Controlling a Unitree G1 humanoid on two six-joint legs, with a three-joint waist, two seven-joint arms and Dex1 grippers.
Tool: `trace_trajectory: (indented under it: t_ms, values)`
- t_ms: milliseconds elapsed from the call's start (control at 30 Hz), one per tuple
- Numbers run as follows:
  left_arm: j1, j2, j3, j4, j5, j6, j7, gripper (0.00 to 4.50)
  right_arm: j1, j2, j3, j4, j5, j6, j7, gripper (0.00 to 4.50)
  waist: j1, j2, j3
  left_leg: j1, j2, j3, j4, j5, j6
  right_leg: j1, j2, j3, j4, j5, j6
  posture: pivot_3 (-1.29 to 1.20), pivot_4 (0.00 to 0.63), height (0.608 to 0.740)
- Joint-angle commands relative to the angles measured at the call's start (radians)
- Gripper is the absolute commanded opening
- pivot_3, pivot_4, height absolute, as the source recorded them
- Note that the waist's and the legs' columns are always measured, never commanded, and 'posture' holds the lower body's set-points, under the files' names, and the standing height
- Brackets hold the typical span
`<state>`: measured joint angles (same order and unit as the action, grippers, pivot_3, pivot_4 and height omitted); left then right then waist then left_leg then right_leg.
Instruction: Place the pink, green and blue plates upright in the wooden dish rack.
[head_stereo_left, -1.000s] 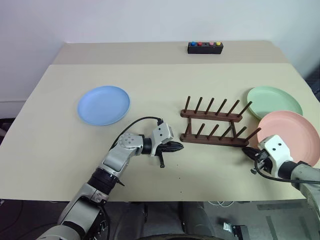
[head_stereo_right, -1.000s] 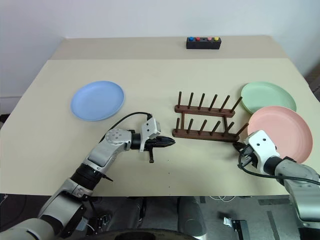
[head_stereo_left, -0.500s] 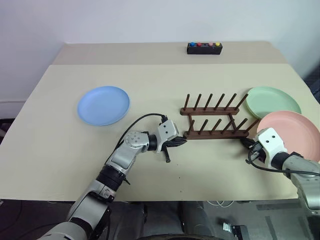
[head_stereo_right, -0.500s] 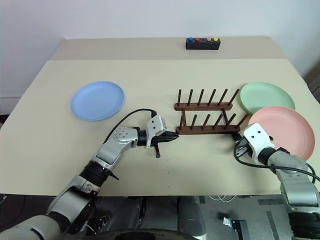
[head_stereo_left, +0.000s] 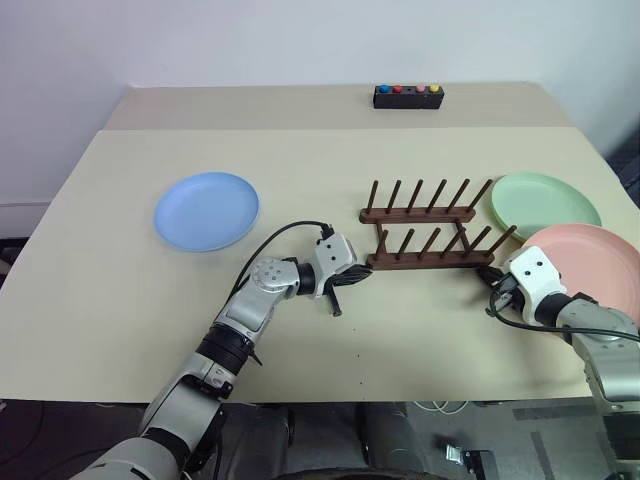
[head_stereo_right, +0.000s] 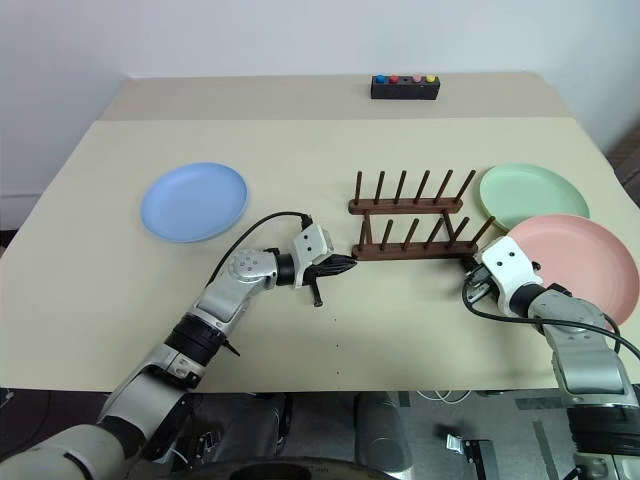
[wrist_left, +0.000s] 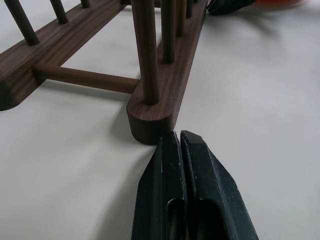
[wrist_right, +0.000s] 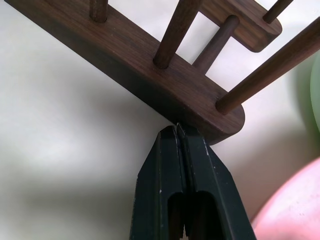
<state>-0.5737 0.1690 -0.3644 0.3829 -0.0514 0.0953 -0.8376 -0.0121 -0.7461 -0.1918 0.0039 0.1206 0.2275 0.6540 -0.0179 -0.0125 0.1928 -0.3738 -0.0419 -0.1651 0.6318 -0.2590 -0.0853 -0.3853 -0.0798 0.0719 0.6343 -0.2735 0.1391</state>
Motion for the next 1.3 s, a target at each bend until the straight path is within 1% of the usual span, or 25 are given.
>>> trace_trajectory:
  t_ms: [33, 267, 333, 400, 500, 600, 667, 733, 767, 867, 933, 1067, 1300]
  values:
    - [-0.017, -0.004, 0.025, 0.014, 0.013, -0.020, 0.024, 0.08, 0.003, 0.010, 0.018, 0.015, -0.013, 0.000, -0.001, 0.01, 0.000, 0.000, 0.000, 0.000, 0.000, 0.000, 0.000, 0.000, 0.000, 0.000, 0.000, 0.000, 0.000, 0.000, 0.000, 0.00, 0.150, 0.740]
    - [-0.008, -0.005, 0.029, -0.003, -0.007, -0.012, 0.000, 0.08, 0.032, -0.001, 0.004, -0.029, -0.002, -0.009, 0.012, 0.01, 0.001, 0.000, 0.000, 0.000, 0.000, 0.000, 0.000, 0.000, 0.000, 0.000, 0.000, 0.000, 0.000, 0.000, 0.000, 0.00, 0.150, 0.740]
    - [0.009, 0.002, 0.028, -0.039, -0.024, 0.004, -0.028, 0.08, 0.062, -0.017, -0.014, -0.074, 0.009, -0.007, 0.029, 0.01, 0.002, 0.000, 0.000, 0.000, 0.000, 0.000, -0.001, 0.000, 0.000, -0.001, 0.000, 0.000, 0.000, 0.000, 0.000, 0.00, 0.150, 0.740]
    - [0.030, 0.014, 0.032, -0.085, -0.040, 0.028, -0.050, 0.08, 0.116, -0.044, -0.042, -0.158, 0.047, 0.009, 0.077, 0.01, 0.003, 0.001, 0.000, -0.001, 0.000, 0.000, -0.002, 0.000, 0.000, -0.002, 0.000, 0.000, 0.000, 0.000, 0.000, 0.00, 0.150, 0.740]
    - [0.069, 0.050, 0.046, -0.168, -0.078, 0.071, -0.096, 0.00, 0.213, -0.076, -0.116, -0.330, 0.154, 0.091, 0.153, 0.84, 0.004, 0.001, 0.000, -0.002, 0.000, -0.001, -0.003, 0.000, 0.000, -0.004, 0.000, 0.000, 0.000, 0.000, 0.000, 0.00, 0.150, 0.740]
    - [0.106, 0.100, 0.056, -0.242, -0.109, 0.085, -0.147, 0.00, 0.302, -0.095, -0.199, -0.475, 0.220, 0.171, 0.183, 2.24, 0.002, 0.001, 0.000, -0.003, 0.000, 0.000, -0.003, 0.000, 0.000, -0.004, 0.000, 0.000, 0.000, 0.000, 0.000, 0.00, 0.150, 0.740]
    - [0.124, 0.132, 0.067, -0.284, -0.140, 0.103, -0.182, 0.00, 0.337, -0.097, -0.255, -0.537, 0.223, 0.212, 0.166, 3.20, 0.004, 0.001, 0.000, -0.002, 0.000, 0.000, -0.002, 0.000, 0.000, -0.003, 0.000, 0.000, 0.000, 0.000, 0.000, 0.00, 0.150, 0.740]
    - [0.135, 0.160, 0.073, -0.315, -0.158, 0.113, -0.206, 0.00, 0.369, -0.093, -0.312, -0.584, 0.225, 0.253, 0.151, 4.29, 0.006, 0.001, 0.000, -0.002, 0.000, 0.000, -0.001, 0.000, 0.000, -0.002, 0.000, 0.000, 0.000, 0.000, 0.000, 0.00, 0.150, 0.740]
    - [0.137, 0.170, 0.074, -0.326, -0.164, 0.118, -0.213, 0.00, 0.381, -0.092, -0.334, -0.602, 0.224, 0.270, 0.145, 4.48, 0.008, 0.001, 0.000, -0.002, 0.000, 0.000, -0.001, 0.000, 0.000, -0.001, 0.000, 0.000, 0.000, 0.000, 0.000, 0.00, 0.150, 0.740]
    - [0.142, 0.194, 0.078, -0.357, -0.188, 0.131, -0.235, 0.00, 0.411, -0.089, -0.400, -0.627, 0.199, 0.329, 0.109, 4.48, 0.008, 0.001, 0.000, -0.002, 0.000, 0.000, 0.000, 0.000, 0.000, -0.001, 0.000, 0.000, 0.000, 0.000, 0.000, 0.00, 0.150, 0.740]
    - [0.146, 0.203, 0.076, -0.371, -0.194, 0.133, -0.246, 0.00, 0.417, -0.085, -0.413, -0.628, 0.180, 0.371, 0.075, 4.48, 0.008, 0.001, 0.000, -0.002, 0.000, 0.000, -0.001, 0.000, 0.000, -0.002, 0.000, 0.000, -0.001, 0.000, 0.000, 0.00, 0.150, 0.740]
    - [0.141, 0.202, 0.066, -0.370, -0.189, 0.133, -0.247, 0.00, 0.415, -0.079, -0.385, -0.617, 0.119, 0.417, 0.007, 4.48, 0.006, 0.001, 0.000, -0.002, 0.000, 0.000, -0.002, 0.000, 0.000, -0.003, 0.000, 0.000, -0.001, 0.000, 0.000, 0.00, 0.150, 0.740]
    - [0.132, 0.187, 0.056, -0.358, -0.177, 0.125, -0.241, 0.00, 0.378, -0.046, -0.303, -0.608, 0.068, 0.481, -0.075, 4.48, 0.007, 0.001, 0.000, -0.003, 0.000, 0.000, -0.002, 0.000, 0.000, -0.003, 0.000, 0.000, -0.001, 0.000, 0.000, 0.00, 0.150, 0.740]
